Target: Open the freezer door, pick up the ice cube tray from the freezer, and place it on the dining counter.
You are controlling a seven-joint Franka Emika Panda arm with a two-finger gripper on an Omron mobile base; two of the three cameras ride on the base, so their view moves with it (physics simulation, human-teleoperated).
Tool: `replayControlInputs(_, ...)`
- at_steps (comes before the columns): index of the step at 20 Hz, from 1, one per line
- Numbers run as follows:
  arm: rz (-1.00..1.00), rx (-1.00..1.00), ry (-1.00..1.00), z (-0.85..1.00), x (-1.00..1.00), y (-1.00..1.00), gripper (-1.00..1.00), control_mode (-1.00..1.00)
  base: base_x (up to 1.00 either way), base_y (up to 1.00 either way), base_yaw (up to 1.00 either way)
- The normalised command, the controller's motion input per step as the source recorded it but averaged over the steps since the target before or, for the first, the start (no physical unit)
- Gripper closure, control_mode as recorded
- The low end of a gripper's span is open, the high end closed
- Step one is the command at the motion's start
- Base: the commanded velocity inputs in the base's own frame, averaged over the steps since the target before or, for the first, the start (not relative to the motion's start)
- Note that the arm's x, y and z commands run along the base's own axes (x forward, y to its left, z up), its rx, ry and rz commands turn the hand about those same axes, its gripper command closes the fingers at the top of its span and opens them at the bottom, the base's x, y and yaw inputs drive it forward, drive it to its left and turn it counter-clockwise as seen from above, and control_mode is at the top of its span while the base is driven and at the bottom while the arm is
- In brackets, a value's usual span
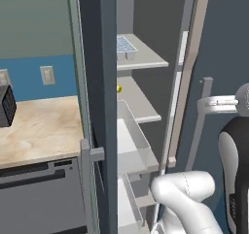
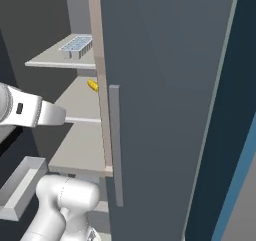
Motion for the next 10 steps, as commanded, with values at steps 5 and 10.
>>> replayControlInputs(5, 0.00, 0.00, 0.00, 0.00, 0.00, 0.00, -1.00, 1.00, 0.43, 0.34, 0.00)
replayControlInputs(10, 0.00, 0.00, 0.00, 0.00, 0.00, 0.00, -1.00, 1.00, 0.56, 0.13, 0.00)
